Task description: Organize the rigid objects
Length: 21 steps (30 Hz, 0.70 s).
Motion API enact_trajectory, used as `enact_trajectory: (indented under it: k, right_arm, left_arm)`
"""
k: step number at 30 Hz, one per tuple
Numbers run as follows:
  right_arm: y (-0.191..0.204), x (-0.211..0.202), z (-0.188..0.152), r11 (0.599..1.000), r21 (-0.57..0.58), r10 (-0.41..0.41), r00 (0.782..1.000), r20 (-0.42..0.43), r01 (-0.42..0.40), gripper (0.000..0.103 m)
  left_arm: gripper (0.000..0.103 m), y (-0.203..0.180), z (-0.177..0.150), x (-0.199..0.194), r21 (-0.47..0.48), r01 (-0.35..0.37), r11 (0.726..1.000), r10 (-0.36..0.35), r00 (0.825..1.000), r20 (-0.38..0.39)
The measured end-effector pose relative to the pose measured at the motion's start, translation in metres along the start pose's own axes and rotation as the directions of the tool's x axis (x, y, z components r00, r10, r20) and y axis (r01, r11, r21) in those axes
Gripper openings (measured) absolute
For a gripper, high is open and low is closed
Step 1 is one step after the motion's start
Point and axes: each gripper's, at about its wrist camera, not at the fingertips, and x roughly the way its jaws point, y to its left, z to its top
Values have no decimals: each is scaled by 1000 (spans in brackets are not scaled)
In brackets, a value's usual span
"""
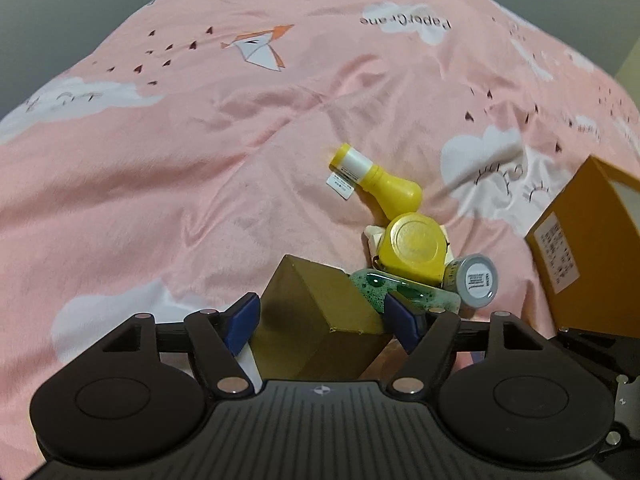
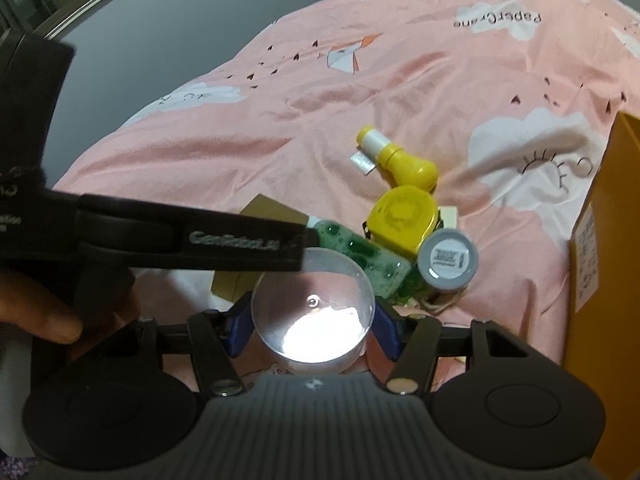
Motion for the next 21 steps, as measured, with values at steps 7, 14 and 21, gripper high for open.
enact_trajectory:
  k: [7, 14, 21]
  right_arm:
    - [-9, -1, 0, 998, 48, 27, 999, 20, -28, 60]
    - [-2, 4, 7, 998, 2, 70, 996, 54, -70, 60]
    - [2, 10, 10, 996, -35, 84, 994, 73, -82, 60]
  left_arm:
    - [67, 12, -4, -16, 28, 48, 998, -48, 999, -6]
    - [57, 38, -5, -34, -70, 96, 993, -96, 995, 10]
    - [59, 53, 2, -31, -143, 67, 987, -71, 997, -29]
